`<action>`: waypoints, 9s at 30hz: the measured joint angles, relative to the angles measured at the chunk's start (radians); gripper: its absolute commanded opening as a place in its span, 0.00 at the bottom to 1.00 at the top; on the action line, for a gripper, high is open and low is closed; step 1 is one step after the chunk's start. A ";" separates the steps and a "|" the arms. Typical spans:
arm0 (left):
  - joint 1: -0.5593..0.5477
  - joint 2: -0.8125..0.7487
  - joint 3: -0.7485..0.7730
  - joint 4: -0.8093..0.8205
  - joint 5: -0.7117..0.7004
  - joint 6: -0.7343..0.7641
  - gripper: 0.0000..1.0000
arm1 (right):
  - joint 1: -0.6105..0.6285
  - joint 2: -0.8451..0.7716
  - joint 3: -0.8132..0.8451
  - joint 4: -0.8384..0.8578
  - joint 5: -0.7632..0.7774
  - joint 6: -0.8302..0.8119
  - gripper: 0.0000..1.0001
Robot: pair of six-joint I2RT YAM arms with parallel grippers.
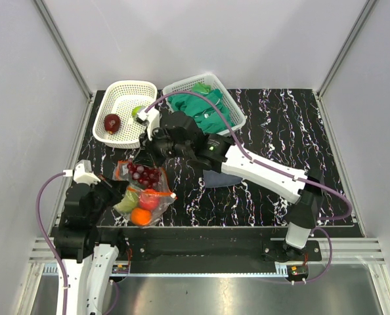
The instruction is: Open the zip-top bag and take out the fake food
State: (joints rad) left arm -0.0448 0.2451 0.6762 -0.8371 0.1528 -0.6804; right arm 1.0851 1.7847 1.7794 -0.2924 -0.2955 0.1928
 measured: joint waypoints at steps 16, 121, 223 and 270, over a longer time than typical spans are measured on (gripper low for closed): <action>0.000 0.009 -0.020 -0.055 -0.098 -0.082 0.00 | -0.047 0.065 0.312 0.032 0.119 -0.097 0.00; 0.000 0.112 0.006 0.108 0.053 -0.005 0.00 | 0.005 0.327 -0.025 -0.164 -0.012 0.056 0.77; 0.000 0.058 -0.002 0.024 -0.031 0.034 0.00 | -0.293 0.797 0.888 0.035 -0.051 0.015 0.39; 0.000 0.068 0.068 0.028 -0.035 0.027 0.00 | -0.179 0.195 0.250 -0.160 -0.093 0.125 0.46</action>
State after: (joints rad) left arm -0.0448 0.3126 0.7444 -0.8093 0.1181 -0.6533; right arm 0.9066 1.9797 2.0296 -0.4526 -0.3882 0.3180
